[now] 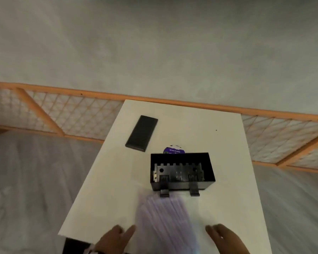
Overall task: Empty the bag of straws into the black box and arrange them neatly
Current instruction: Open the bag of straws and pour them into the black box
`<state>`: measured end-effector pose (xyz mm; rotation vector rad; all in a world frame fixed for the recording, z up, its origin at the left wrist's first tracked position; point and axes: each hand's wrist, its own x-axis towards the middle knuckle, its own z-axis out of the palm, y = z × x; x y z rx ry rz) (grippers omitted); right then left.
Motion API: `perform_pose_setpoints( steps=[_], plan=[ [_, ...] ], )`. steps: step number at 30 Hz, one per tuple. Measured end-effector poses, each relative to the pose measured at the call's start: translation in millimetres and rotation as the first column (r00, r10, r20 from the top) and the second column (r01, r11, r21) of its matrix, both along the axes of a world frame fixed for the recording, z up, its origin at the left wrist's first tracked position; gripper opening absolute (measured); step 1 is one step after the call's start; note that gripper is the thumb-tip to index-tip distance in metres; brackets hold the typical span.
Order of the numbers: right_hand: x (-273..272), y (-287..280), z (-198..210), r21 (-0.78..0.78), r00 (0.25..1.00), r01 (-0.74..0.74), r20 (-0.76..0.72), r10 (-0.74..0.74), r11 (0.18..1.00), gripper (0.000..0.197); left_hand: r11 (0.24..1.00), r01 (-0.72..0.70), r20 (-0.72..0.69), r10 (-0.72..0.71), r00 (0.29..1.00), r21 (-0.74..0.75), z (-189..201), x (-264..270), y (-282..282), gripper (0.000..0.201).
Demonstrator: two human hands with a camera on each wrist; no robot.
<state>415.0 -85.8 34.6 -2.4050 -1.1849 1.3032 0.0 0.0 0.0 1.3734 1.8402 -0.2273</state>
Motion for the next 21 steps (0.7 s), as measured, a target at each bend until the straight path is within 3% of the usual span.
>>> perform_pose_setpoints(
  steps=[2,5,9,13,17,19,21],
  plan=[
    [-34,21,0,-0.117,0.991,-0.129,-0.048,0.125,0.985,0.071,0.993,0.055,0.036,-0.051,0.998,-0.100,9,27,13,0.071],
    [-61,40,-12,-0.141,0.986,-0.150,-0.099,0.137,0.979,0.088,0.993,0.034,0.053,-0.028,0.998,-0.115,12,39,29,0.079],
    [-86,65,-20,-0.122,0.995,-0.080,-0.077,0.071,0.989,0.065,0.990,-0.113,0.172,0.127,0.977,-0.088,7,63,43,0.083],
    [-92,84,-37,-0.030,0.983,0.090,-0.161,-0.094,0.995,0.047,0.934,-0.337,0.266,0.356,0.896,-0.117,-2,87,45,0.093],
    [-91,89,-40,-0.060,0.964,0.174,-0.193,-0.182,0.983,0.046,0.879,-0.466,0.330,0.473,0.817,-0.104,-8,94,46,0.100],
    [-86,91,-44,-0.048,0.918,0.321,-0.229,-0.323,0.946,0.047,0.889,-0.458,0.273,0.439,0.856,0.005,-8,94,49,0.102],
    [-80,97,-44,-0.036,0.881,0.414,-0.234,-0.411,0.909,0.041,0.928,-0.329,0.156,0.304,0.940,0.174,-4,97,53,0.097]
  ],
)
